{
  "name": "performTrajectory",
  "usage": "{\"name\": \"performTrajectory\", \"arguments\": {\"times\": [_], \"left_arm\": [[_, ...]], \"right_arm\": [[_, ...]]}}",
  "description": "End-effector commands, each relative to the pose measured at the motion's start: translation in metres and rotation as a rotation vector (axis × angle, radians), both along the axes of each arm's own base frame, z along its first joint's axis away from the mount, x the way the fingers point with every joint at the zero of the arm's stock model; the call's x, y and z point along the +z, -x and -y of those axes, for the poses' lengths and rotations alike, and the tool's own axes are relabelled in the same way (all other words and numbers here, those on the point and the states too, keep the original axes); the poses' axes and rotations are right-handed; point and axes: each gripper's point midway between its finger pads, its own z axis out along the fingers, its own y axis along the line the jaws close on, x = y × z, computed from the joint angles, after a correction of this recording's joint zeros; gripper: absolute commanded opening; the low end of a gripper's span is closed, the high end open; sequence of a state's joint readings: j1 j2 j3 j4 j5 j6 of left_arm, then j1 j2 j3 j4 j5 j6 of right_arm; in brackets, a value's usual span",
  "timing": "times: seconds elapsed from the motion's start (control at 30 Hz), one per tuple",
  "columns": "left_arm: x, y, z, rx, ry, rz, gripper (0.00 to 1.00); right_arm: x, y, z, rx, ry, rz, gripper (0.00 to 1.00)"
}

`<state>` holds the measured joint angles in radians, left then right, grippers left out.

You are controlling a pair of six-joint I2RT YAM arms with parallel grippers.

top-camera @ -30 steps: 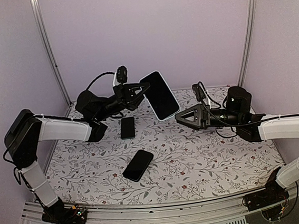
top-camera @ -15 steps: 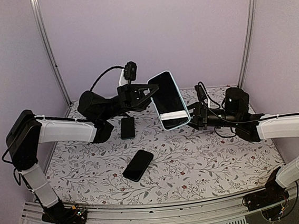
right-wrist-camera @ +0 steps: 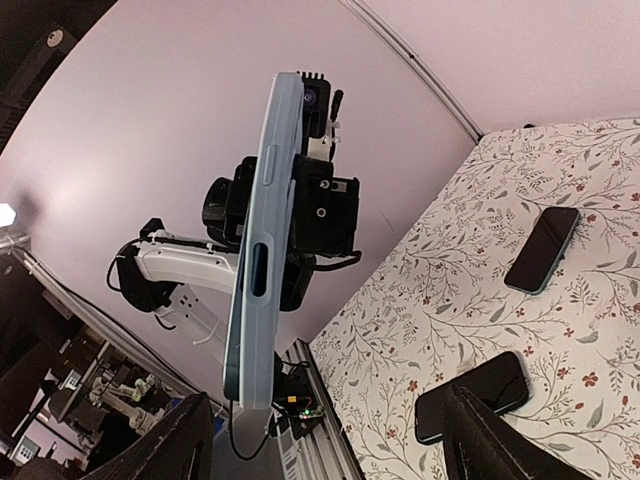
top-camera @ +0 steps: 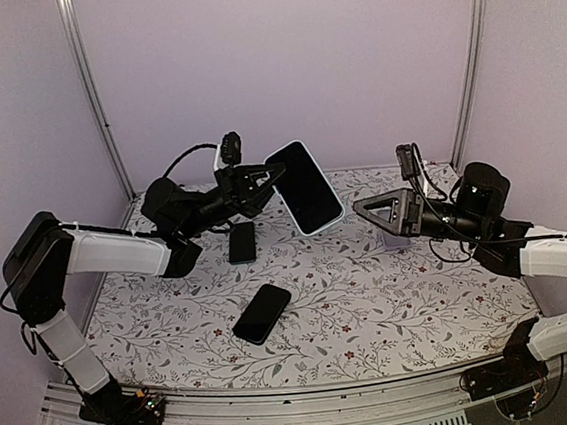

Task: Take the phone out of the phone case
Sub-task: Remove the bottom right corner of the phone case from the phone.

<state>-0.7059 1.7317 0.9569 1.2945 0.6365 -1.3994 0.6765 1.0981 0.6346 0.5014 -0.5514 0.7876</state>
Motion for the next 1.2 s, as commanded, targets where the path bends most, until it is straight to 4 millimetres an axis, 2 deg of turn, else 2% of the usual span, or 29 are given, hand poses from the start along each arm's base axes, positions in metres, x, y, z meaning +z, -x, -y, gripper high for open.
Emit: {"name": "performTrajectory", "arguments": {"times": [0.0,0.57,0.8,1.17], "left_arm": [[0.026,-0.002,-0.012,0.052,0.067,0.04,0.0],[0.03,0.005,-0.012,0.022,0.074,0.068,0.0],[0.033,0.009,-0.011,0.006,0.082,0.086,0.0],[0.053,0.028,-0.016,-0.043,0.151,0.177,0.0]], "right_arm": [[0.003,0.011,-0.008,0.044,0.024,0.051,0.8],[-0.007,0.001,-0.024,0.066,0.036,-0.011,0.8],[-0.01,-0.003,-0.02,0.033,0.029,-0.029,0.8],[-0.044,-0.018,-0.013,-0.054,0.059,-0.174,0.74]]}}
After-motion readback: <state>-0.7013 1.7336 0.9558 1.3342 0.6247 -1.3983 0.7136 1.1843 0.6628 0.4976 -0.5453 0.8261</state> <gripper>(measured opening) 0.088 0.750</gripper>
